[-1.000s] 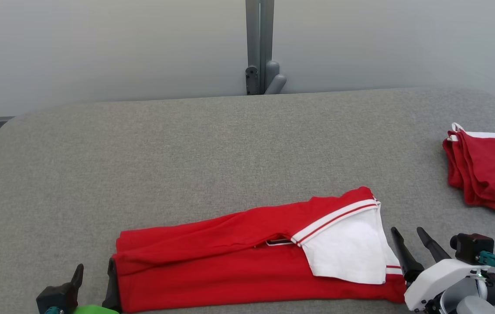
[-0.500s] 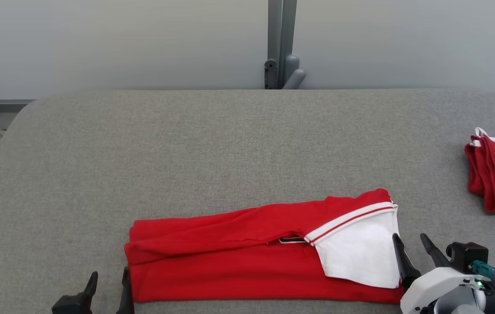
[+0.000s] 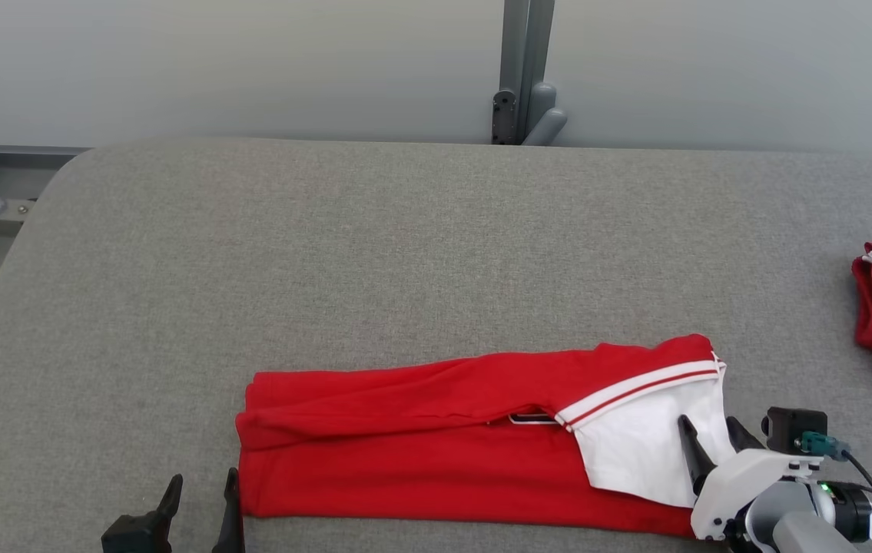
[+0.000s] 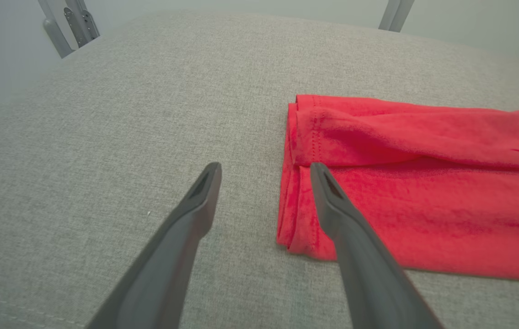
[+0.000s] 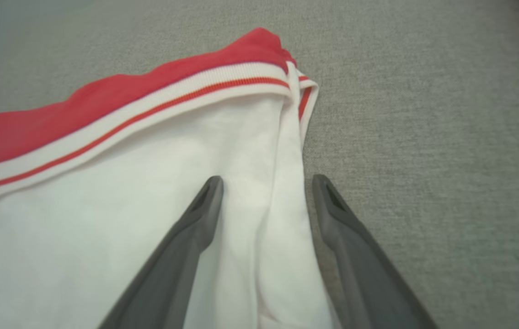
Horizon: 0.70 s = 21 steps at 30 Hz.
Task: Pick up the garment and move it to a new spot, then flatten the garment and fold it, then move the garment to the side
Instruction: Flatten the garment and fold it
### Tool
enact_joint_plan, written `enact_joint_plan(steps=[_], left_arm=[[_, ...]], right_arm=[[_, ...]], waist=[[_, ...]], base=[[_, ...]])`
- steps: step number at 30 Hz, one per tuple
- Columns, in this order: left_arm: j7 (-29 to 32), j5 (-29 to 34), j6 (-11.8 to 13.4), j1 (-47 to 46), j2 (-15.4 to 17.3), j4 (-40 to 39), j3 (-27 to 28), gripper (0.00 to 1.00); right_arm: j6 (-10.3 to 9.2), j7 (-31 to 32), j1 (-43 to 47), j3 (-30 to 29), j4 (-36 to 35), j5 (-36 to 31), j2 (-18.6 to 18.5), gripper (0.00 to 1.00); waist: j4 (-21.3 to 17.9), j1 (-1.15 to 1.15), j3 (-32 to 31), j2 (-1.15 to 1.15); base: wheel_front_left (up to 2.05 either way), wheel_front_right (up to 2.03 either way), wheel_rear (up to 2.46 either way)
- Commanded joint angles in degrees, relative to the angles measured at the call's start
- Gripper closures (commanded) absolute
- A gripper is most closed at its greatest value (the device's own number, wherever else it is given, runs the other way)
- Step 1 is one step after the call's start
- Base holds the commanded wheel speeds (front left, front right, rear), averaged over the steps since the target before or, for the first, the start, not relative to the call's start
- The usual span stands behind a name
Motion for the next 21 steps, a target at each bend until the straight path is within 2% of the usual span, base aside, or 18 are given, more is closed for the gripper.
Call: enact_joint_plan(steps=[1, 10, 11, 12, 13, 14, 15, 21], left_arm=[[-0.14, -0.27, -0.12, -0.91, 0.05, 0.16, -0.17, 0.0], [-0.14, -1.06, 0.44, -0.74, 0.04, 0.92, -0.65, 0.0], [-0.14, -1.25, 0.48, -0.71, 0.04, 0.93, -0.72, 0.0], [-0.14, -1.31, 0.55, -0.73, 0.04, 0.89, -0.79, 0.0], [-0.14, -1.37, 0.61, -0.81, 0.04, 0.83, -0.84, 0.0], [-0.14, -1.42, 0.68, -0.9, 0.05, 0.81, -0.93, 0.0], [-0.14, -1.49, 0.78, -1.0, 0.05, 0.82, -1.03, 0.0], [-0.14, -1.87, 1.12, -1.37, 0.05, 0.89, -1.28, 0.0]], right_arm=[[-0.02, 1.4, -1.58, 0.44, 1.6, 0.77, -0.44, 0.0], [-0.06, 9.89, -4.52, 2.53, 5.72, 4.63, -0.49, 0.0], [-0.05, 10.74, -4.62, 3.16, 5.58, 4.88, -0.59, 0.29], [-0.01, 11.27, -4.68, 3.66, 5.3, 5.26, -0.68, 0.52], [-0.01, 11.94, -4.72, 4.15, 4.95, 5.99, -0.51, 0.66], [0.0, 12.82, -4.67, 4.73, 4.73, 6.58, -0.37, 0.93], [0.01, 13.47, -4.61, 5.24, 4.46, 7.1, -0.43, 1.0], [-0.03, 14.96, -4.65, 6.23, 3.57, 9.19, -1.4, 1.0]], waist=[[0.24, 0.0, 0.26, 0.0], [0.33, 0.0, -0.07, 0.0], [0.27, 0.0, -0.09, 0.0], [0.21, 0.0, -0.07, 0.0], [0.17, 0.0, -0.06, 0.0], [0.16, 0.0, -0.04, 0.0], [0.14, 0.0, 0.01, 0.0], [0.18, 0.0, 0.2, 0.0]], base=[[0.0, 0.0, 0.0], [0.0, 0.0, 0.0], [0.0, 0.0, 0.0], [0.0, 0.0, 0.0], [0.0, 0.0, 0.0], [0.0, 0.0, 0.0], [0.0, 0.0, 0.0], [0.0, 0.0, 0.0]])
